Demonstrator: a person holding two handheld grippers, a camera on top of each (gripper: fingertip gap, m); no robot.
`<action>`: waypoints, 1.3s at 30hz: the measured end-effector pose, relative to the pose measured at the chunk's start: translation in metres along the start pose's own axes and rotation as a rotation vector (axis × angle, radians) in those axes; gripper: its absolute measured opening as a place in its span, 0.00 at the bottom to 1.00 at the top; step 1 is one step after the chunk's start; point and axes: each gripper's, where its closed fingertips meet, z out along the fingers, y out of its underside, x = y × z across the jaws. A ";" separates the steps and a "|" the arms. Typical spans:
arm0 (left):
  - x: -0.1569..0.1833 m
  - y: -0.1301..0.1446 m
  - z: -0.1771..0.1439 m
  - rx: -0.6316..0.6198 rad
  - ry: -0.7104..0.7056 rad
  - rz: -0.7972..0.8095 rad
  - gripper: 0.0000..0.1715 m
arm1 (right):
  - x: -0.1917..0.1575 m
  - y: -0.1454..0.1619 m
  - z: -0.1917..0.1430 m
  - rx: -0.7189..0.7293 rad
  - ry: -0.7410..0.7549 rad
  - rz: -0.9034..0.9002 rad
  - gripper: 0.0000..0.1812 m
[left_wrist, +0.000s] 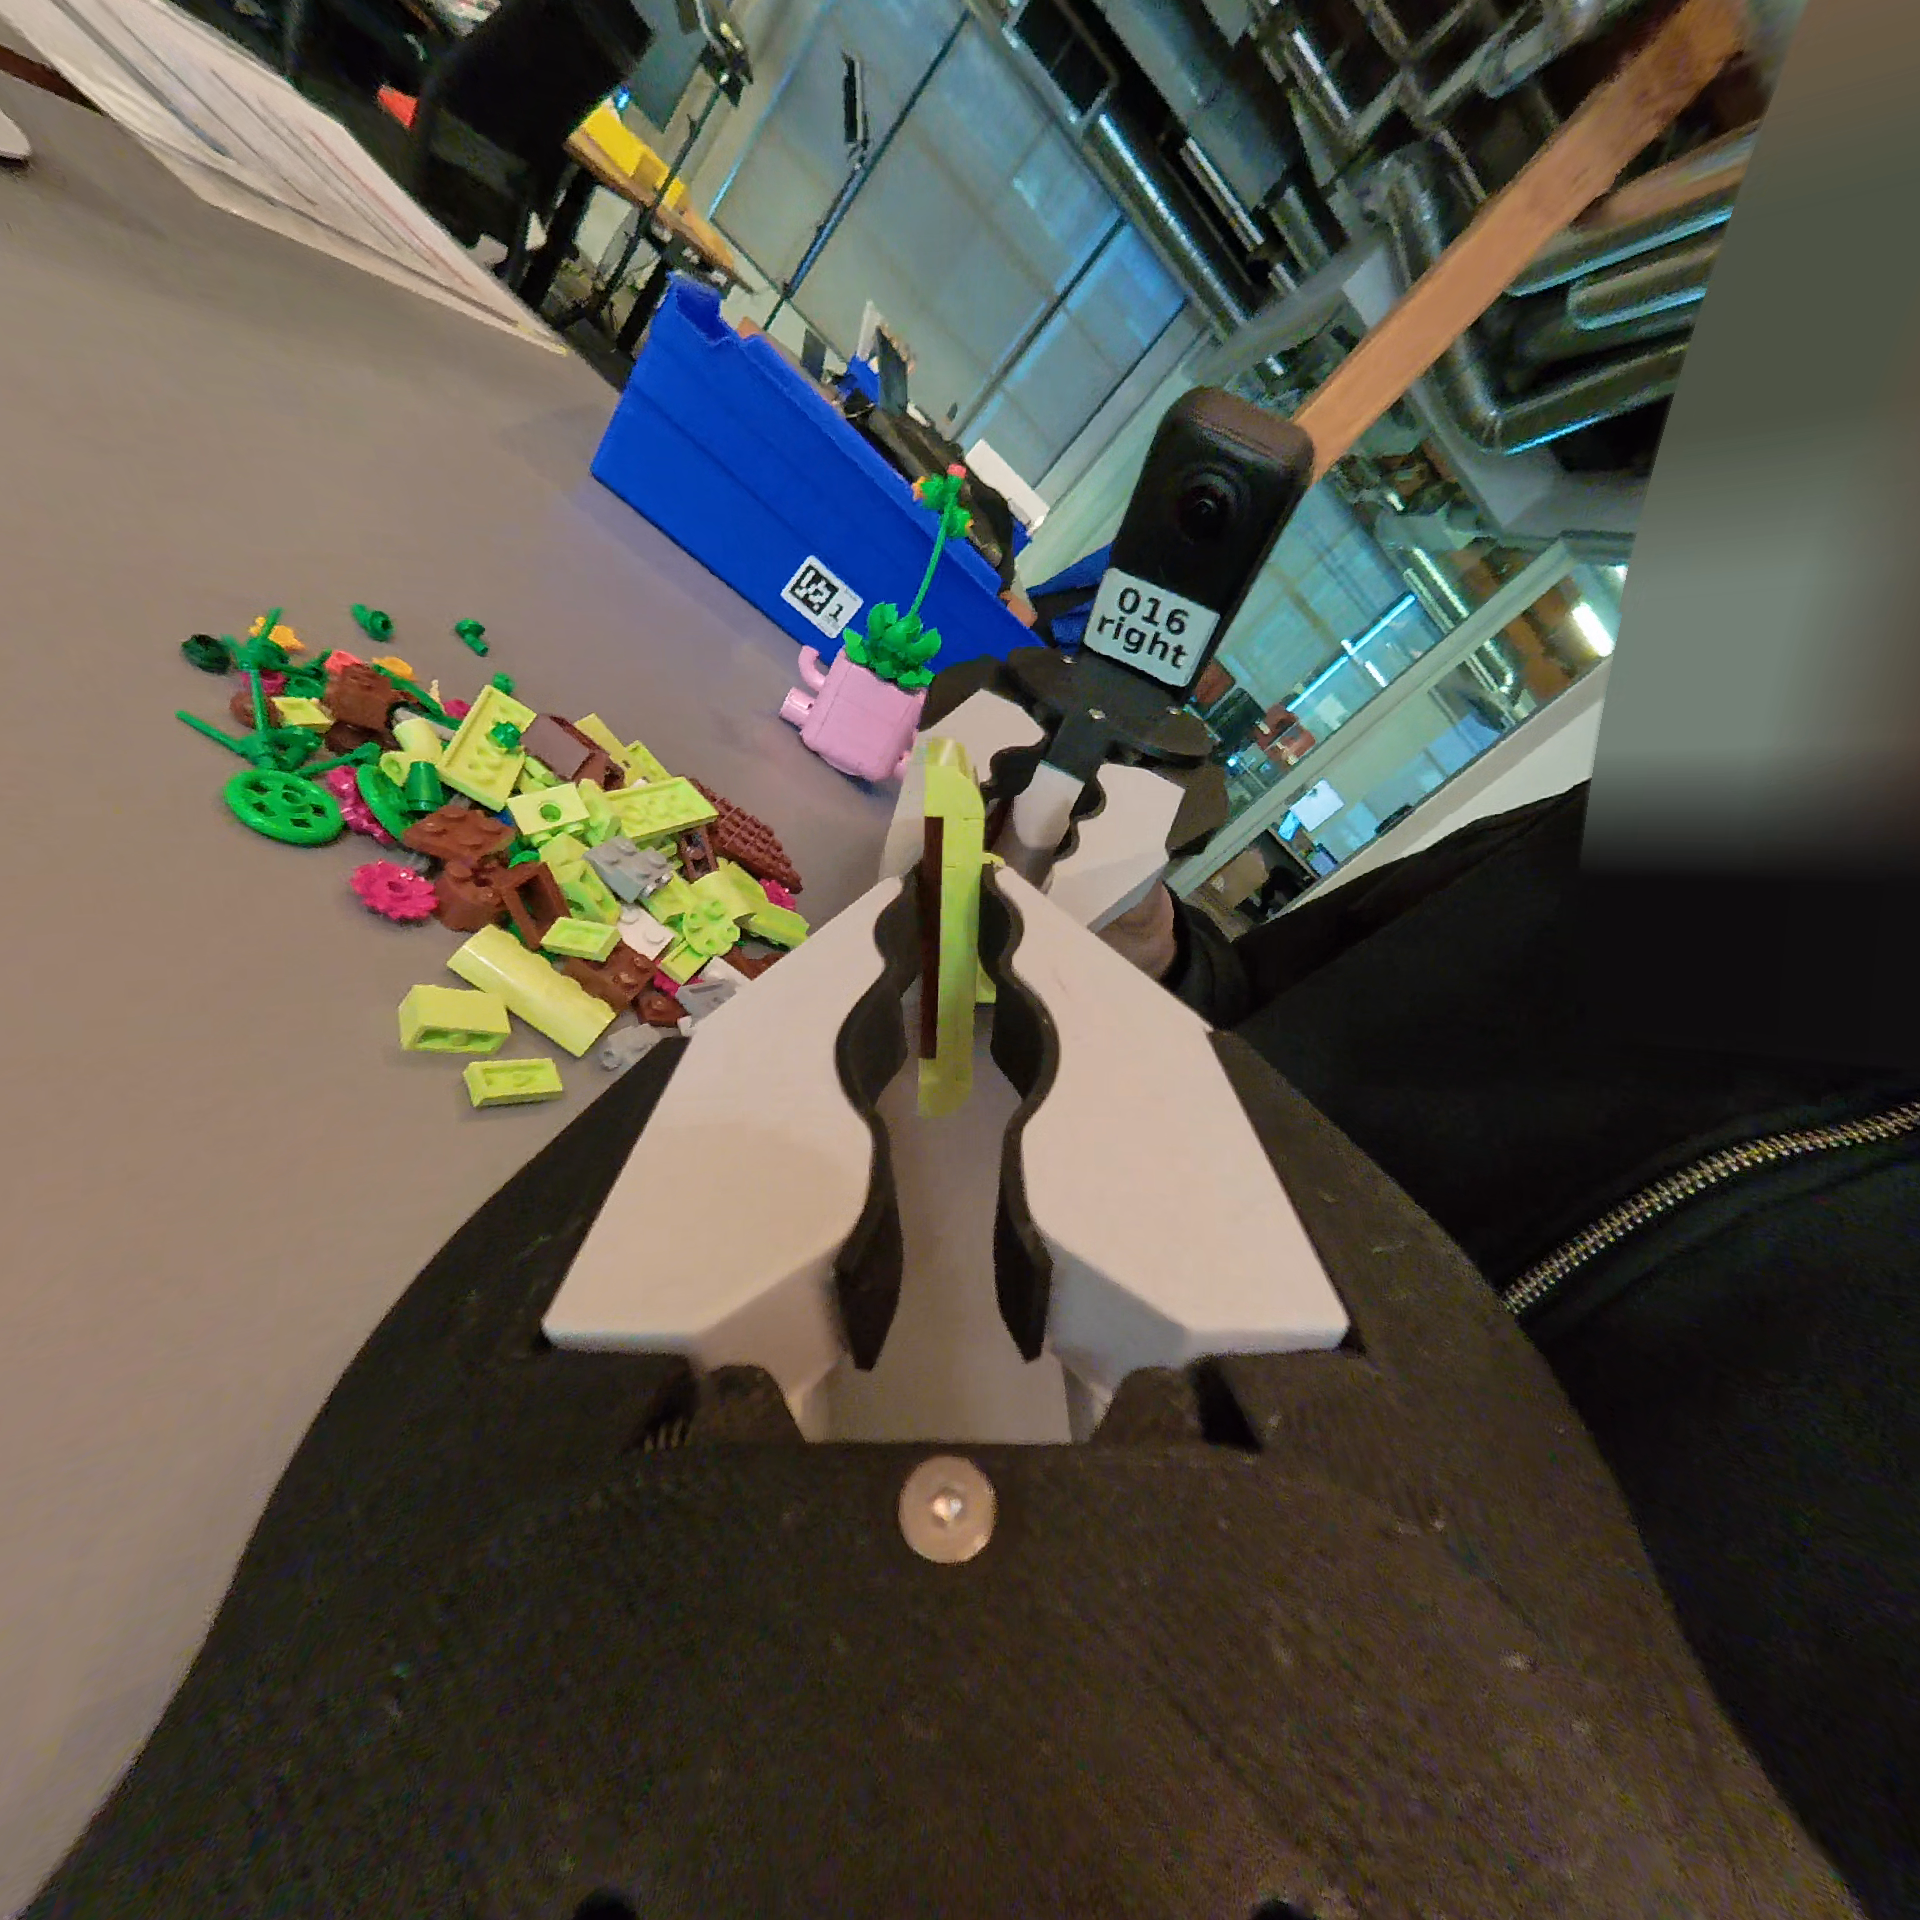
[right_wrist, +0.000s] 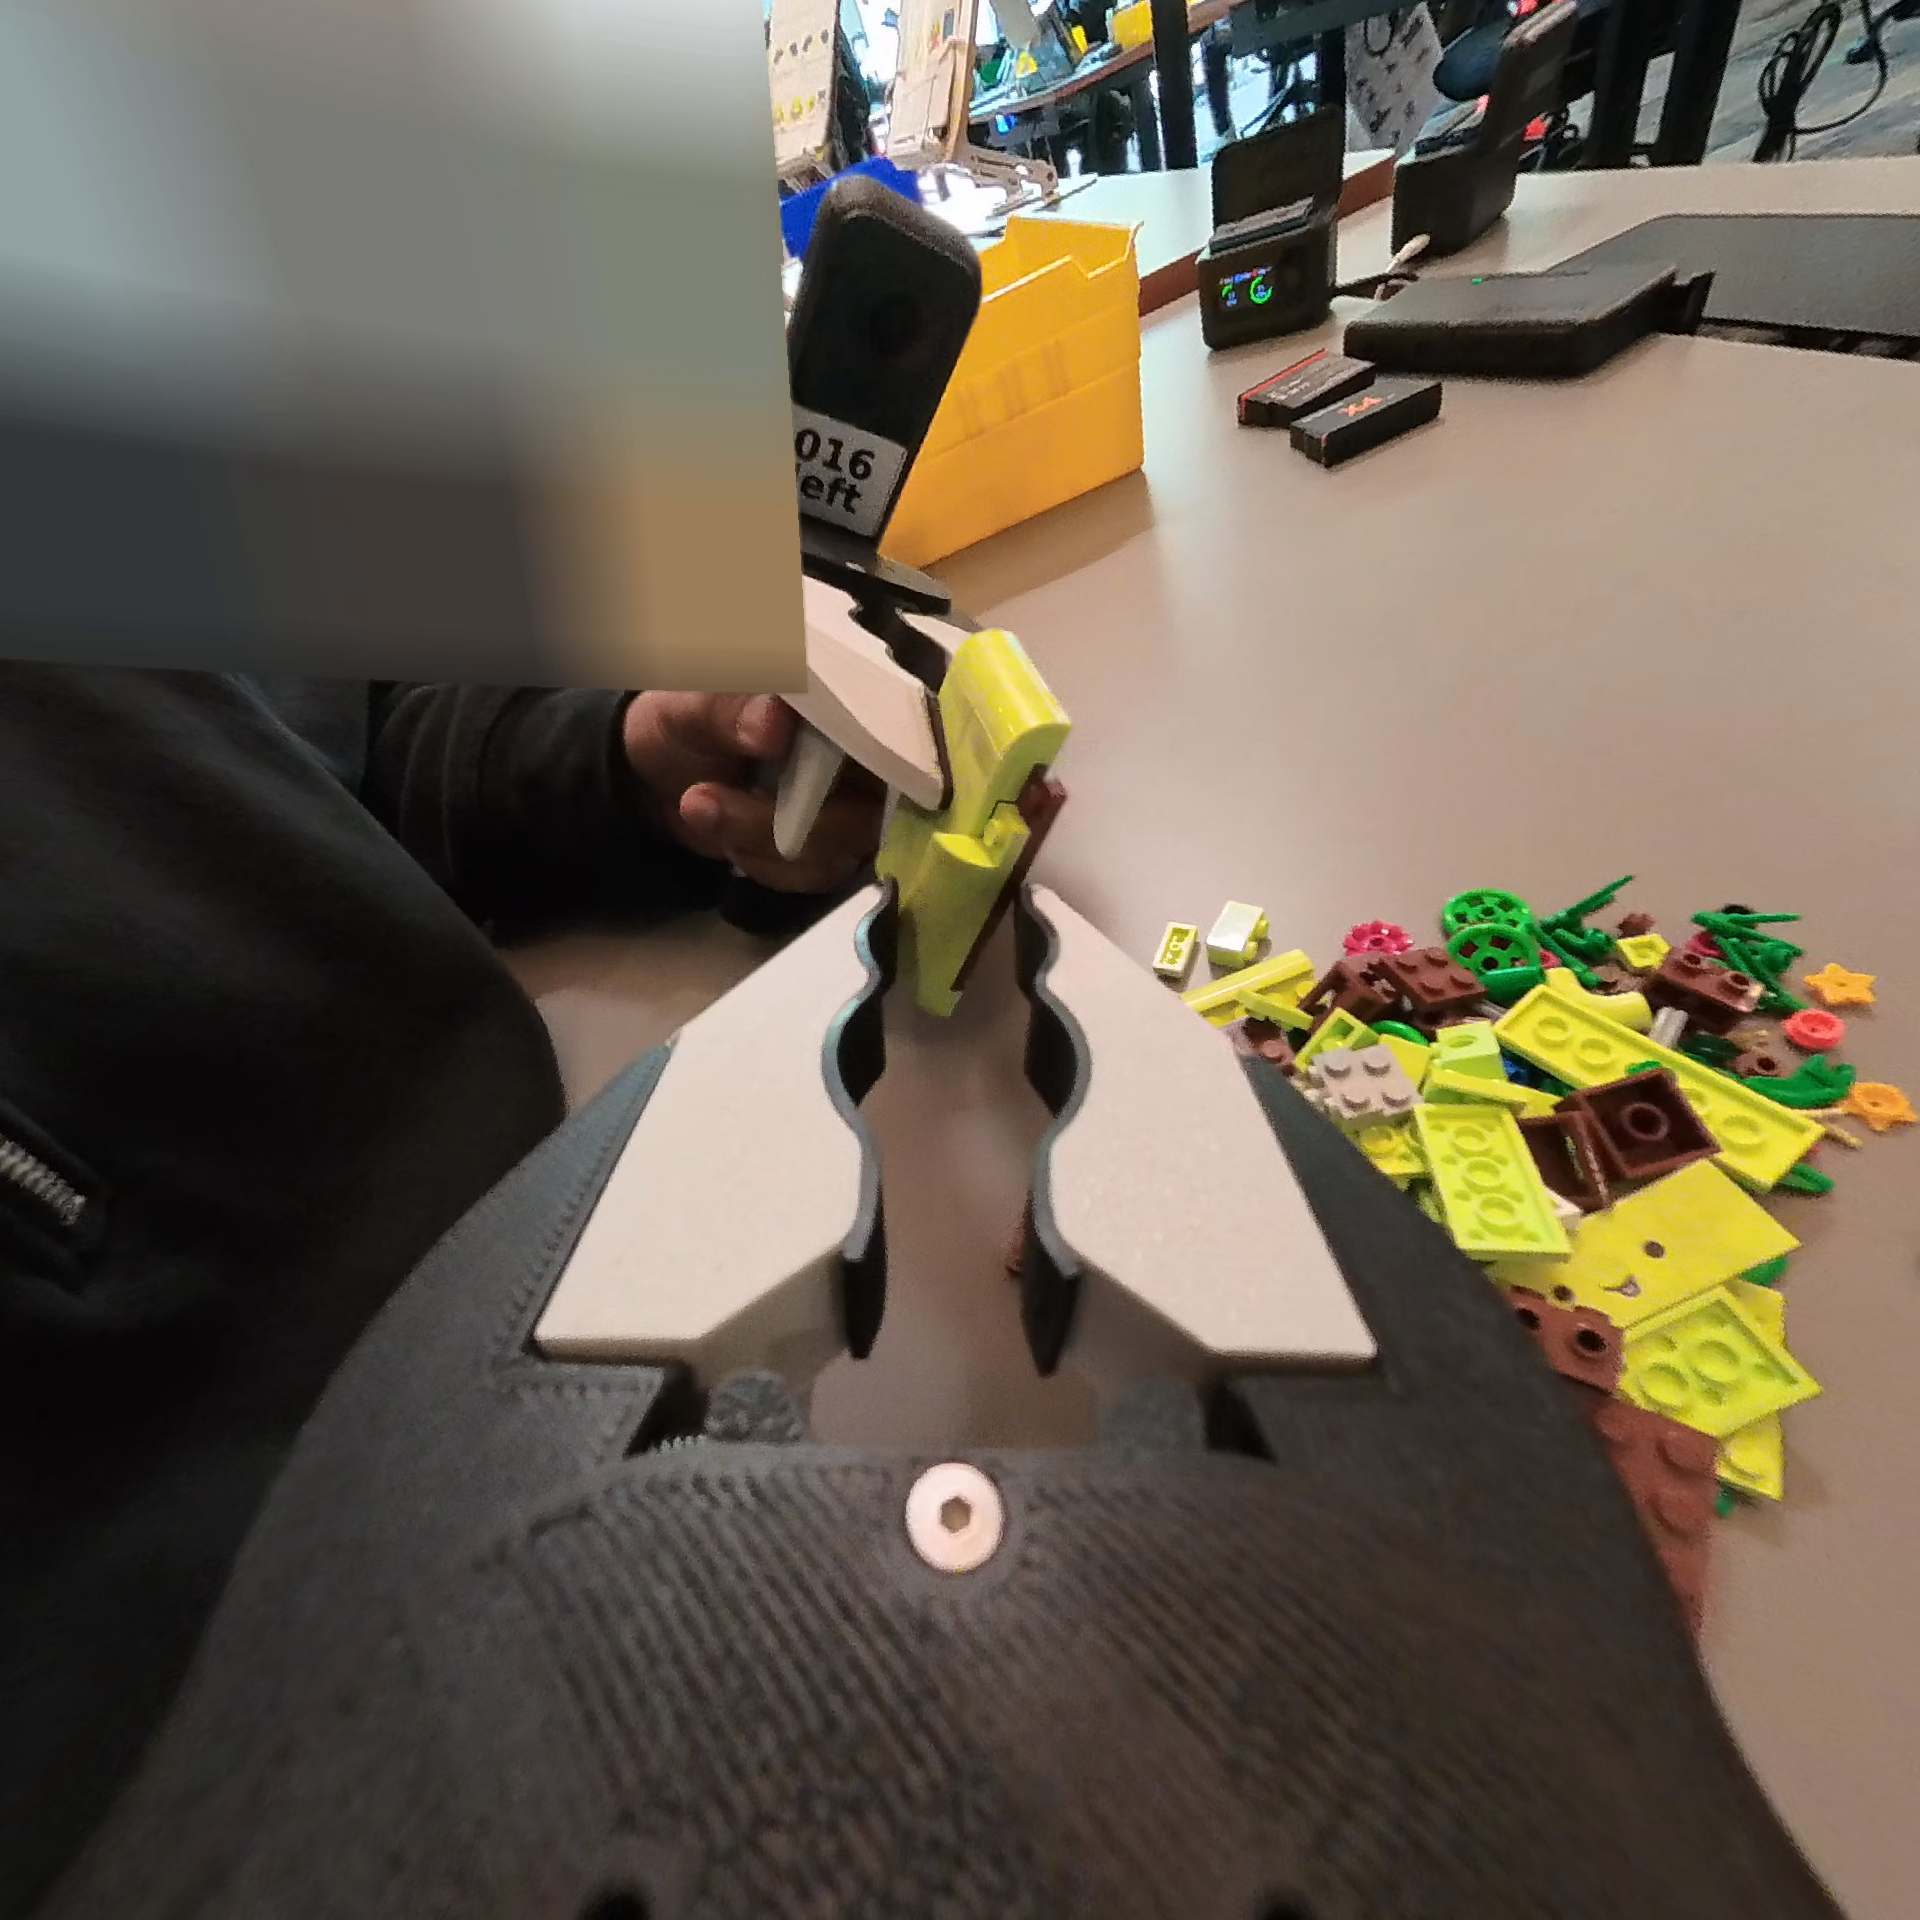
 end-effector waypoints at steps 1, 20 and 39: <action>0.002 0.000 0.000 0.004 0.011 0.011 0.04 | -0.001 -0.002 -0.001 0.010 -0.006 0.002 0.10; 0.010 -0.013 -0.004 0.067 0.045 0.000 0.29 | 0.006 -0.014 -0.006 -0.155 0.643 -1.228 0.08; 0.006 0.009 0.002 -0.117 -0.111 0.358 0.28 | -0.015 -0.001 0.008 -0.122 0.461 -1.130 0.08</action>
